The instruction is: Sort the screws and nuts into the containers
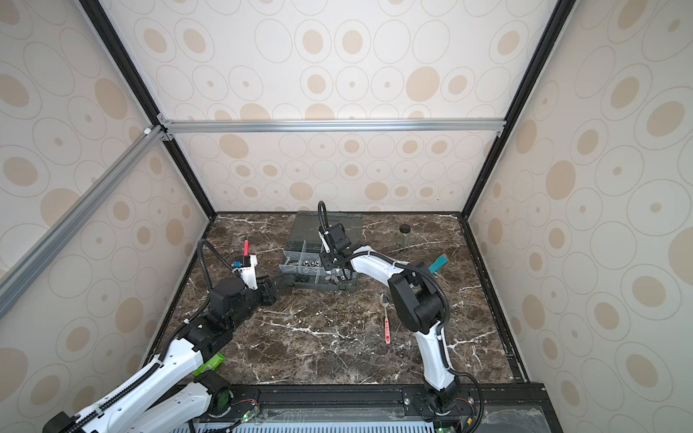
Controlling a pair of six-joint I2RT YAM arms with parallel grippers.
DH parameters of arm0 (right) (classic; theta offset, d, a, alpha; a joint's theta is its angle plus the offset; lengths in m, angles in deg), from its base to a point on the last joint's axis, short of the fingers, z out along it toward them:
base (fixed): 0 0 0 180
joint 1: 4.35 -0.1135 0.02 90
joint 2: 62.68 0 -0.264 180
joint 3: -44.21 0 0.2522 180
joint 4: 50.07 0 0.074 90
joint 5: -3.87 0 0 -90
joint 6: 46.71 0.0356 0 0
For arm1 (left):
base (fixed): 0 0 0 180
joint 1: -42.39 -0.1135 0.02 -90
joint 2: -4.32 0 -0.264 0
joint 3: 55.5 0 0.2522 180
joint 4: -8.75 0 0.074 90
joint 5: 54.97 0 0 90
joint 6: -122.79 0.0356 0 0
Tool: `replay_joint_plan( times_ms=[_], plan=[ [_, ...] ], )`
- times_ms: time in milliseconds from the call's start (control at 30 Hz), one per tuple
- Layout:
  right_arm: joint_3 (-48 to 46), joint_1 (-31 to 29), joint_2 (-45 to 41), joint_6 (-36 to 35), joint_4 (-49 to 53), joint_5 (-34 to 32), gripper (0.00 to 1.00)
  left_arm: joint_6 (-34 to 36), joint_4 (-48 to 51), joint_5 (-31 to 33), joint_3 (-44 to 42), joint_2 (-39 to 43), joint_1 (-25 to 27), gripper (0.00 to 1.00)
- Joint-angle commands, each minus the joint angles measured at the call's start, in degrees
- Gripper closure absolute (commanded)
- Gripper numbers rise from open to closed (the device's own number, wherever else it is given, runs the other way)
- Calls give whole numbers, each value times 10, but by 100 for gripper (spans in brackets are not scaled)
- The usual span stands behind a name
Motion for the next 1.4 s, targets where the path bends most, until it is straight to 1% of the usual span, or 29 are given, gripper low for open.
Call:
replay_joint_plan(
  times_ms=[0,67,200,400,733,1067,1200,1367],
  plan=[
    [21,3,11,5,15,-2,59,-9,3,-3,2,7,-5,42],
    [22,3,11,8,16,-3,55,-8,2,-1,-2,11,-5,42],
    [17,3,1,11,17,-12,52,-2,-1,3,-1,9,-5,42],
    [2,3,-23,1,13,-31,51,0,-7,6,10,-1,-5,42],
    [-44,3,-97,-15,-12,-52,51,12,-5,20,14,1,-5,41],
    [-118,4,-210,-43,-39,-88,50,36,-8,44,21,12,-6,41],
    [-165,10,-266,-49,-53,-97,50,46,-19,56,20,20,-5,41],
    [-246,26,-357,-49,-79,-108,49,61,-27,76,19,28,-6,40]
  ],
)
